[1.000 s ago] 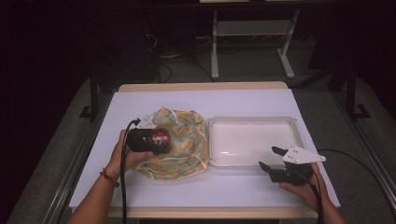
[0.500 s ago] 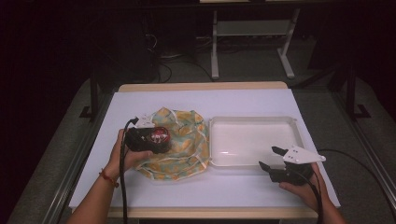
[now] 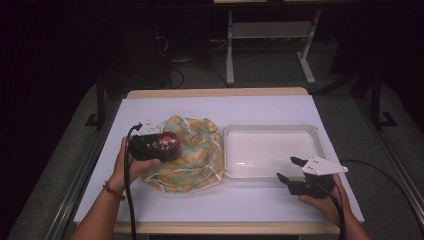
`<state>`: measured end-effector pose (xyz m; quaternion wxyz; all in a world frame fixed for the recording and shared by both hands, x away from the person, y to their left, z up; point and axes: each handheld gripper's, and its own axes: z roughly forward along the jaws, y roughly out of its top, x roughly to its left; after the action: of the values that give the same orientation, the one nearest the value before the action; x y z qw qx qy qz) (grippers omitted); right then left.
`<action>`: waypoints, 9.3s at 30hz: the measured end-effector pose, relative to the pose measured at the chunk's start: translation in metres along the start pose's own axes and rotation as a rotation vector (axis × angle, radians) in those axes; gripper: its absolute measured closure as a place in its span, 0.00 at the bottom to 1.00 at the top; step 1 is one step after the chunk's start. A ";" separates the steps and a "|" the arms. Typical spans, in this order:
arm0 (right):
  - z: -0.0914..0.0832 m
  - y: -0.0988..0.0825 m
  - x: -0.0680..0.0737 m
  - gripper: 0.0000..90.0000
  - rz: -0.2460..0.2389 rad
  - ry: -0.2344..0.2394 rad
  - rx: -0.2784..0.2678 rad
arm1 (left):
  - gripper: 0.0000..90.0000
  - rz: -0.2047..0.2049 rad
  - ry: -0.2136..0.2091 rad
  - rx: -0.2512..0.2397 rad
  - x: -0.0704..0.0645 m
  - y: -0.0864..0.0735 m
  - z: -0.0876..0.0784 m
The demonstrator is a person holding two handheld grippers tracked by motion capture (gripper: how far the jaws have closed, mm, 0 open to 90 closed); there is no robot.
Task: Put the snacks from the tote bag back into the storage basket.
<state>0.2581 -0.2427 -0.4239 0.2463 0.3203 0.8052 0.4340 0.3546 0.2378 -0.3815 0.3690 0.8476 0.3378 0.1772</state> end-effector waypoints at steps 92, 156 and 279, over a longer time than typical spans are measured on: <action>-0.002 0.002 -0.003 0.32 0.029 -0.005 -0.020 | 0.29 0.089 -0.044 -0.018 -0.052 0.097 0.022; -0.005 -0.002 -0.008 0.31 0.047 -0.021 -0.023 | 0.29 0.142 -0.149 0.008 -0.108 0.134 0.076; -0.008 -0.001 -0.006 0.31 0.034 -0.032 -0.012 | 0.29 0.183 -0.268 0.160 -0.150 0.106 0.122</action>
<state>0.2564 -0.2514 -0.4202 0.2538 0.3392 0.7930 0.4379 0.3615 0.0177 -0.3914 0.3242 0.9175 0.2201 0.0682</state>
